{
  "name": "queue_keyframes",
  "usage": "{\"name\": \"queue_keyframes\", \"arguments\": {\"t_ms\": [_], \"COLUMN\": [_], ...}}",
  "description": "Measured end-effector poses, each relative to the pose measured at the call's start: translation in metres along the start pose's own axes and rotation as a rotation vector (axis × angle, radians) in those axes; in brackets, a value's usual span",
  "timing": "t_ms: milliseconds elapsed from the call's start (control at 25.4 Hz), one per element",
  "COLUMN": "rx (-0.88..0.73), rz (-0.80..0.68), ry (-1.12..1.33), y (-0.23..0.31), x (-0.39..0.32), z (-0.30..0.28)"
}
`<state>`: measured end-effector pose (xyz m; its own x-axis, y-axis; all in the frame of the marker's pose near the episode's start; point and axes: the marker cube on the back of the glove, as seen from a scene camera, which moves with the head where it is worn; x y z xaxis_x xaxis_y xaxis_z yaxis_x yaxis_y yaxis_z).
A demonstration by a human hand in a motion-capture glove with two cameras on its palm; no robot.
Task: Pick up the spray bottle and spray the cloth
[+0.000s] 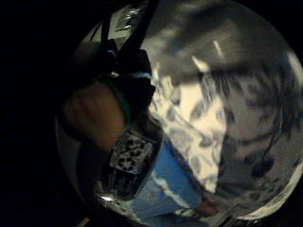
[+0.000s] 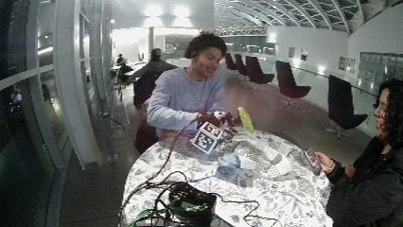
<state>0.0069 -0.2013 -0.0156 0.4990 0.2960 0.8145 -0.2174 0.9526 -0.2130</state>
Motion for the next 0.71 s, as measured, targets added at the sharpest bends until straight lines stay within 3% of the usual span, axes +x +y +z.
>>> {"name": "queue_keyframes", "arguments": {"t_ms": [354, 707], "rx": [-0.173, -0.270], "rz": [-0.517, -0.559], "ry": [0.072, 0.157], "y": [-0.056, -0.108], "x": [-0.029, 0.008], "z": [0.088, 0.141]}}
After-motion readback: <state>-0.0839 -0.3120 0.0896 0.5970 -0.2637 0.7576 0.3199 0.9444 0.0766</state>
